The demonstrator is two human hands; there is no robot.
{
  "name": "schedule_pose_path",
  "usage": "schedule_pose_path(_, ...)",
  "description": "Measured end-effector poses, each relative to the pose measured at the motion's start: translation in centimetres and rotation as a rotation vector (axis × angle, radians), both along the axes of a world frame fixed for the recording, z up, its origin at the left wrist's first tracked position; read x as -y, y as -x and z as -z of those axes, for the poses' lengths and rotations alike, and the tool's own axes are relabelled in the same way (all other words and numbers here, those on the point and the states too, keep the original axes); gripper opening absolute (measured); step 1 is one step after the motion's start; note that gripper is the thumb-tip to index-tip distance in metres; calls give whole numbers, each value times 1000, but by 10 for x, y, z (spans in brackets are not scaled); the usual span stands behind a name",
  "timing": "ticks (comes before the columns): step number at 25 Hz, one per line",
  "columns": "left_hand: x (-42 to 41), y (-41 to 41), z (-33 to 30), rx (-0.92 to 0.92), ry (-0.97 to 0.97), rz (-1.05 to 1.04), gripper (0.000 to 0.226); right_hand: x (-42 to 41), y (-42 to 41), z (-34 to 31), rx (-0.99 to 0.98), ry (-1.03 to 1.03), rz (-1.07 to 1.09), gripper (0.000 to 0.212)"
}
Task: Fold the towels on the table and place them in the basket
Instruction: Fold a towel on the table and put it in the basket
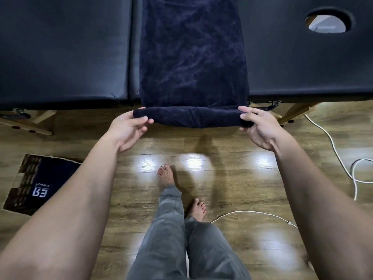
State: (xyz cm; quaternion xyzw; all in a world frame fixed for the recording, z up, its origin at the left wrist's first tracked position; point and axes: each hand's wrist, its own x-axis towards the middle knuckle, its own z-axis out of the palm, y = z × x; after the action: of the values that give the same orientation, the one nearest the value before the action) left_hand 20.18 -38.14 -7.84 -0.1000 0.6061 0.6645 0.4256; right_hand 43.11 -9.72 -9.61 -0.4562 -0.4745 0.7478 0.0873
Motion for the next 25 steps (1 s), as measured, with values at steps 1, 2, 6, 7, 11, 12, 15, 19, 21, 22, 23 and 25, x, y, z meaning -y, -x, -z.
schedule_pose_path(1,-1,0,1,-23,17,-10,18,-1,-1,1,15,-10,-26,32)
schedule_pose_path(2,-4,-1,1,-41,36,-31,12,-3,-1,2,30,-32,-44,40)
schedule_pose_path(6,-11,-3,4,-56,111,-92,12,-3,-1,3,94,-146,-131,49)
schedule_pose_path(7,-12,-4,5,-45,121,-110,20,-3,-1,2,99,-163,-155,51)
schedule_pose_path(11,-16,-5,3,-7,164,-166,36,-3,-8,3,101,-316,-304,69)
schedule_pose_path(12,-17,-5,3,-5,173,-164,34,-4,-9,3,102,-378,-346,70)
schedule_pose_path(15,-20,-5,2,2,191,-157,24,-5,-10,4,134,-522,-362,57)
schedule_pose_path(19,-20,-1,-1,-36,245,-119,26,-6,-8,4,131,-518,-275,21)
schedule_pose_path(21,-19,3,0,-102,307,-44,28,-9,-6,6,183,-552,-223,20)
schedule_pose_path(22,-18,6,1,-138,329,-3,27,-10,-5,7,209,-600,-198,23)
schedule_pose_path(23,-17,8,1,-166,354,29,27,-9,-4,6,203,-643,-169,19)
schedule_pose_path(25,-16,10,3,-215,426,65,31,-5,-2,5,143,-631,-94,9)
